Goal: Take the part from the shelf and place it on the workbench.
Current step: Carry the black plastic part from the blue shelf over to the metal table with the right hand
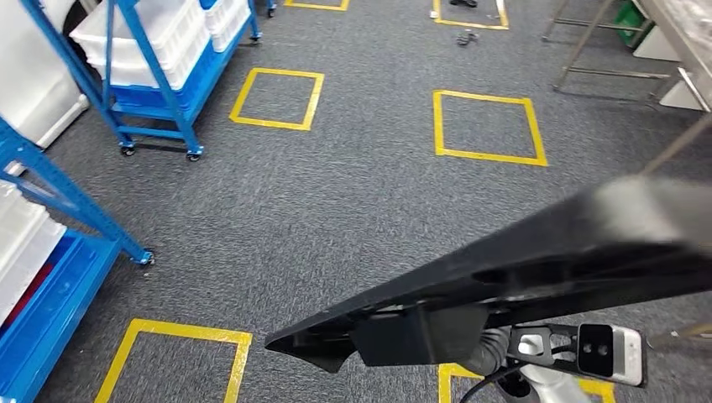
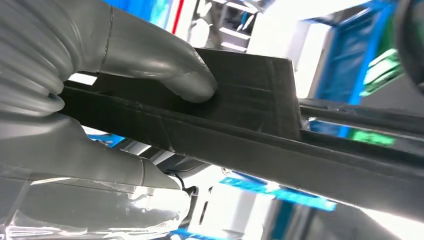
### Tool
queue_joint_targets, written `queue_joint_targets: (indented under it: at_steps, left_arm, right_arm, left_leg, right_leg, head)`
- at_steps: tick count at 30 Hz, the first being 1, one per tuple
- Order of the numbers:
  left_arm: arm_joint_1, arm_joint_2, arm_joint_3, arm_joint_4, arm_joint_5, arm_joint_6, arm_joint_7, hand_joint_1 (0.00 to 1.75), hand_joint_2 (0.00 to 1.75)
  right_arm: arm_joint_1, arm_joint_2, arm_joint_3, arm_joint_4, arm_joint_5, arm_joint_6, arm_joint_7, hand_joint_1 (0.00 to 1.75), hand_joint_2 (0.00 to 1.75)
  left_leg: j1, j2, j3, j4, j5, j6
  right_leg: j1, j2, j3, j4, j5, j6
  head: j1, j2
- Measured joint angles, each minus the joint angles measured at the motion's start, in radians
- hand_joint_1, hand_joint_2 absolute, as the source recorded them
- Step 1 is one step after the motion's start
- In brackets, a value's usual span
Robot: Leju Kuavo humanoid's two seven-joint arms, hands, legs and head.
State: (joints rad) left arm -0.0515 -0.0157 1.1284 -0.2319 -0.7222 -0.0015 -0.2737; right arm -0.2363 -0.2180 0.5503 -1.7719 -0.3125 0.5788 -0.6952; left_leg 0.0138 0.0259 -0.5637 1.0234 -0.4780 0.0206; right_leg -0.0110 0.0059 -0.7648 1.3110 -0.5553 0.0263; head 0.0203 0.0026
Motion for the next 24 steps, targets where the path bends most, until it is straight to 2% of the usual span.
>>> queue_joint_targets:
  at_steps: [1, 3, 4, 5, 6, 8, 9, 11, 12, 13, 14, 15, 16, 17, 18, 19, 20, 21, 22, 24]
  left_arm:
    - [0.000, -0.001, 0.000, 0.000, -0.002, -0.004, -0.002, 0.00, 0.00]
    - [-0.003, -0.002, 0.000, 0.000, -0.006, -0.012, -0.005, 0.00, 0.00]
    - [-0.004, -0.003, 0.000, 0.000, -0.008, -0.016, -0.007, 0.00, 0.00]
    - [-0.005, -0.003, 0.000, 0.000, -0.010, -0.019, -0.008, 0.00, 0.00]
    - [-0.006, -0.003, 0.000, 0.000, -0.012, -0.021, -0.009, 0.00, 0.00]
    - [-0.009, -0.004, 0.000, 0.000, -0.015, -0.027, -0.009, 0.00, 0.00]
    - [-0.012, -0.005, 0.000, 0.000, -0.016, -0.029, -0.008, 0.00, 0.00]
    - [-0.015, -0.007, 0.000, 0.000, -0.019, -0.029, -0.004, 0.00, 0.00]
    - [-0.015, -0.008, 0.000, 0.000, -0.020, -0.027, 0.000, 0.00, 0.00]
    - [-0.013, -0.010, 0.000, 0.000, -0.021, -0.024, 0.004, 0.00, 0.00]
    - [-0.011, -0.011, 0.000, 0.000, -0.023, -0.021, 0.008, 0.00, 0.00]
    - [-0.009, -0.012, 0.000, 0.000, -0.025, -0.018, 0.011, 0.00, 0.00]
    - [-0.008, -0.013, 0.000, 0.000, -0.029, -0.014, 0.014, 0.00, 0.00]
    - [-0.009, -0.013, 0.000, 0.000, -0.033, -0.011, 0.017, 0.00, 0.00]
    - [-0.010, -0.014, 0.000, 0.000, -0.037, -0.009, 0.019, 0.00, 0.00]
    - [-0.010, -0.015, 0.000, 0.000, -0.039, -0.008, 0.021, 0.00, 0.00]
    - [-0.011, -0.016, -0.001, 0.000, -0.041, -0.007, 0.023, 0.00, 0.00]
    - [-0.012, -0.017, -0.001, 0.000, -0.045, -0.006, 0.025, 0.00, 0.00]
    - [-0.013, -0.019, -0.001, 0.000, -0.047, -0.006, 0.027, 0.00, 0.00]
    - [-0.017, -0.020, -0.002, 0.000, -0.053, -0.009, 0.031, 0.00, 0.00]
  right_arm:
    - [0.009, -0.002, 0.000, 0.003, 0.009, -0.001, 0.000, 1.75, 1.75]
    - [0.014, -0.004, 0.000, 0.008, 0.021, -0.008, 0.000, 1.75, 1.75]
    - [0.012, -0.004, 0.001, 0.010, 0.025, -0.013, 0.001, 1.75, 1.75]
    - [0.009, -0.003, 0.002, 0.010, 0.027, -0.018, 0.002, 1.75, 1.75]
    - [0.006, -0.001, 0.003, 0.011, 0.029, -0.024, 0.005, 1.75, 1.75]
    - [0.003, 0.007, 0.005, 0.009, 0.028, -0.038, 0.017, 1.75, 1.75]
    - [0.002, 0.013, 0.005, 0.005, 0.026, -0.046, 0.025, 1.75, 1.75]
    - [-0.001, 0.031, 0.007, -0.008, 0.021, -0.056, 0.038, 1.75, 1.75]
    - [-0.002, 0.042, 0.007, -0.014, 0.016, -0.058, 0.044, 1.75, 1.75]
    - [-0.004, 0.050, 0.008, -0.018, 0.009, -0.060, 0.052, 1.75, 1.75]
    - [-0.005, 0.056, 0.008, -0.020, 0.001, -0.059, 0.060, 1.75, 1.75]
    - [-0.007, 0.061, 0.008, -0.020, -0.007, -0.058, 0.067, 1.75, 1.75]
    - [-0.010, 0.062, 0.008, -0.020, -0.016, -0.056, 0.073, 1.75, 1.75]
    - [-0.014, 0.063, 0.008, -0.019, -0.024, -0.054, 0.076, 1.75, 1.75]
    - [-0.020, 0.063, 0.006, -0.018, -0.030, -0.051, 0.074, 1.75, 1.75]
    - [-0.027, 0.063, 0.005, -0.015, -0.037, -0.049, 0.071, 1.75, 1.75]
    - [-0.036, 0.062, 0.004, -0.011, -0.044, -0.047, 0.066, 1.75, 1.75]
    - [-0.044, 0.060, 0.003, -0.007, -0.053, -0.048, 0.061, 1.75, 1.75]
    - [-0.053, 0.055, 0.002, -0.003, -0.066, -0.052, 0.057, 1.75, 1.75]
    - [-0.074, 0.038, -0.001, 0.003, -0.102, -0.068, 0.054, 1.75, 1.75]
  left_leg:
    - [-0.001, 0.012, 0.002, 0.000, -0.002, 0.000]
    - [-0.004, 0.034, 0.007, 0.000, -0.007, -0.003]
    - [-0.006, 0.043, 0.010, 0.000, -0.010, -0.006]
    - [-0.008, 0.051, 0.012, 0.000, -0.013, -0.010]
    - [-0.009, 0.059, 0.014, 0.000, -0.015, -0.014]
    - [-0.009, 0.075, 0.021, -0.004, -0.019, -0.024]
    - [-0.008, 0.070, 0.024, -0.001, -0.025, -0.029]
    - [-0.006, 0.033, 0.003, 0.055, -0.062, -0.037]
    - [-0.004, 0.009, -0.024, 0.113, -0.093, -0.038]
    - [-0.004, -0.006, -0.059, 0.183, -0.125, -0.039]
    - [-0.003, -0.013, -0.093, 0.247, -0.148, -0.040]
    - [-0.003, -0.016, -0.117, 0.286, -0.154, -0.041]
    - [-0.002, -0.017, -0.125, 0.290, -0.140, -0.042]
    - [-0.001, -0.019, -0.114, 0.256, -0.109, -0.042]
    - [0.001, -0.027, -0.089, 0.193, -0.066, -0.043]
    - [0.004, -0.049, -0.060, 0.125, -0.034, -0.044]
    - [0.007, -0.069, -0.038, 0.071, -0.012, -0.043]
    - [0.008, -0.085, -0.025, 0.039, -0.003, -0.040]
    - [0.006, -0.092, -0.022, 0.029, -0.005, -0.036]
    - [0.002, -0.073, -0.022, 0.025, 0.001, -0.021]
  right_leg:
    - [0.000, -0.003, 0.015, -0.030, 0.023, -0.003]
    - [0.006, -0.030, 0.088, -0.165, 0.084, -0.013]
    - [0.012, -0.047, 0.122, -0.227, 0.102, -0.019]
    - [0.018, -0.059, 0.141, -0.263, 0.110, -0.024]
    - [0.023, -0.062, 0.146, -0.277, 0.107, -0.029]
    - [0.025, -0.041, 0.149, -0.282, 0.109, -0.039]
    - [0.023, -0.031, 0.153, -0.289, 0.112, -0.044]
    - [0.017, -0.015, 0.164, -0.303, 0.117, -0.055]
    - [0.016, -0.007, 0.166, -0.305, 0.118, -0.059]
    - [0.016, 0.003, 0.167, -0.304, 0.117, -0.063]
    - [0.016, 0.014, 0.167, -0.303, 0.116, -0.065]
    - [0.016, 0.026, 0.167, -0.302, 0.116, -0.065]
    - [0.015, 0.039, 0.167, -0.300, 0.115, -0.064]
    - [0.014, 0.052, 0.167, -0.296, 0.113, -0.062]
    - [0.012, 0.064, 0.166, -0.290, 0.110, -0.058]
    - [0.010, 0.076, 0.164, -0.282, 0.106, -0.053]
    - [0.009, 0.087, 0.160, -0.273, 0.102, -0.047]
    - [0.008, 0.097, 0.154, -0.266, 0.099, -0.041]
    - [0.007, 0.106, 0.149, -0.263, 0.099, -0.034]
    - [0.004, 0.115, 0.142, -0.263, 0.103, -0.023]
  head:
    - [0.000, 0.000]
    - [0.000, 0.000]
    - [0.000, 0.000]
    - [0.000, 0.000]
    - [-0.001, 0.000]
    - [-0.001, 0.000]
    - [-0.001, 0.000]
    - [-0.003, 0.000]
    - [-0.004, 0.000]
    - [-0.006, 0.000]
    - [-0.006, 0.000]
    - [-0.006, 0.000]
    - [-0.006, 0.000]
    - [-0.006, 0.000]
    - [-0.006, 0.000]
    - [-0.007, 0.000]
    - [-0.007, 0.000]
    - [-0.007, 0.000]
    - [-0.007, 0.000]
    - [-0.008, 0.000]
